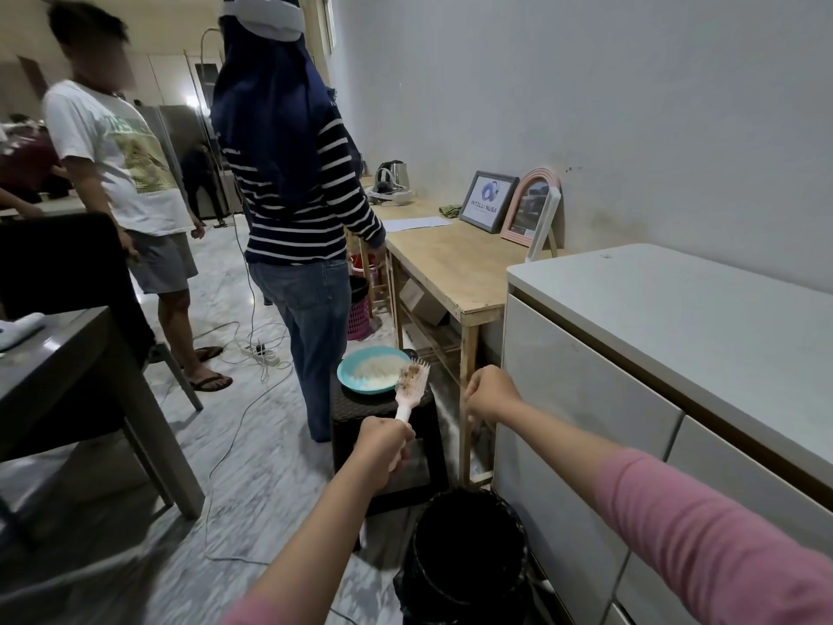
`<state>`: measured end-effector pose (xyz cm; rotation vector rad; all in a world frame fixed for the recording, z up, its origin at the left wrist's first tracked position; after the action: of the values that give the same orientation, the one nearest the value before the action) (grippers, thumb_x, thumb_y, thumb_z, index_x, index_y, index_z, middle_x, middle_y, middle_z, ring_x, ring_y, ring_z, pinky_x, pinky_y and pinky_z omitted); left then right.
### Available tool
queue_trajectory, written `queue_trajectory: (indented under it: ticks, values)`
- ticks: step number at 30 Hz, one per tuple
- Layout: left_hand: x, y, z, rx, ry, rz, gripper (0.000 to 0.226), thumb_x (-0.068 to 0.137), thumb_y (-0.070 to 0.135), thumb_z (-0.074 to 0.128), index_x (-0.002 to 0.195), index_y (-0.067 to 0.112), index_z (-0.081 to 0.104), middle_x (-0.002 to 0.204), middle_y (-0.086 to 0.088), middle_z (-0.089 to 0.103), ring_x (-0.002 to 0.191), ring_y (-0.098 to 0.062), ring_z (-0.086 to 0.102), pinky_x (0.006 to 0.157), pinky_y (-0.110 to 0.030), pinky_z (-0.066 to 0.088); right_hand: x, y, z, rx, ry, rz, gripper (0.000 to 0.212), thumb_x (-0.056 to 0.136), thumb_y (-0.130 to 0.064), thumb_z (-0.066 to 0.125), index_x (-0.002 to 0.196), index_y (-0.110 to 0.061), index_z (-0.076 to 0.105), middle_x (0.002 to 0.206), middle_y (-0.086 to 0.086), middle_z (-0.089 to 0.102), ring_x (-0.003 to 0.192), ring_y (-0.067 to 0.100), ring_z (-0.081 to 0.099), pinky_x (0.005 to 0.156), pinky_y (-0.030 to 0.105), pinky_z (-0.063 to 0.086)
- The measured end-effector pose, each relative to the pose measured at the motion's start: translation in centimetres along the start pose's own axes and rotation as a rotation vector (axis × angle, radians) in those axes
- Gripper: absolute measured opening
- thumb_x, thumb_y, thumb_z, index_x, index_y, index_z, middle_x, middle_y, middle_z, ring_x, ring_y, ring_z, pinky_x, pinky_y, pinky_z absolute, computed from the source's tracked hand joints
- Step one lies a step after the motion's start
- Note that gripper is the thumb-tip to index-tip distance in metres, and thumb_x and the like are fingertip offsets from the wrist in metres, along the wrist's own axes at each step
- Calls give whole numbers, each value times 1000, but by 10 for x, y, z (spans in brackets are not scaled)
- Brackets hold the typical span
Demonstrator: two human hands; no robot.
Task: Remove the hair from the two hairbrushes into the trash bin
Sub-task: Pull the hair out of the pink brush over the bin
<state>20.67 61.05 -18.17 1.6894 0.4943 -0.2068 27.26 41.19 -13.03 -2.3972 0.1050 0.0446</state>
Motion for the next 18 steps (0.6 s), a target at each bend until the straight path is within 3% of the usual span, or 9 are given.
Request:
queue_trajectory:
  ticks: [2,7,10,14,16,18]
  values:
    - [0,0,2,11,-7,10,7,86,3,58,90,1,63,58,-8,48,41,-14,39,37,-18,30,1,-2,-8,5,53,-20,27,70,6,69,62,-16,55,79,3,63,79,18,61,53,22,42]
    - [-6,2,12,29,-53,44,8,86,0,57,79,5,59,52,-6,42,30,-11,37,34,-15,25,6,-11,-11,79,25,-100,25,72,5,62,74,-19,58,83,0,59,85,19,57,66,25,43]
    - [-10,2,17,56,-82,71,11,85,-1,56,76,6,54,52,-5,39,27,-11,34,34,-14,23,6,-23,-17,101,60,-171,25,78,1,61,98,-15,64,98,3,61,93,19,57,74,25,44]
    - [-15,3,26,99,-133,118,6,85,-1,54,88,4,56,57,-6,42,35,-12,37,35,-14,24,0,-47,-8,31,-30,-299,46,88,-4,58,133,-12,55,136,5,53,126,22,50,94,22,40]
    - [-17,3,30,110,-146,148,6,86,-1,54,89,4,55,57,-5,41,38,-13,36,35,-15,24,-1,-53,2,-79,-76,-343,45,87,0,55,130,-15,60,136,4,53,129,25,47,104,30,41]
    - [-17,2,30,120,-143,170,7,85,0,54,91,4,54,56,-5,41,38,-13,36,36,-15,23,-2,-56,1,-191,-32,-383,38,84,3,58,116,-13,70,122,6,60,116,24,55,99,34,48]
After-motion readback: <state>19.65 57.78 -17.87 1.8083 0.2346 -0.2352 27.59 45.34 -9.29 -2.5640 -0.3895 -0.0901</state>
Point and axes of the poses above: each hand's wrist, its own x-axis towards the middle knuckle, its own z-axis out of the palm, y = z × x, the point moved 10 cm from there along x, towards the middle knuckle
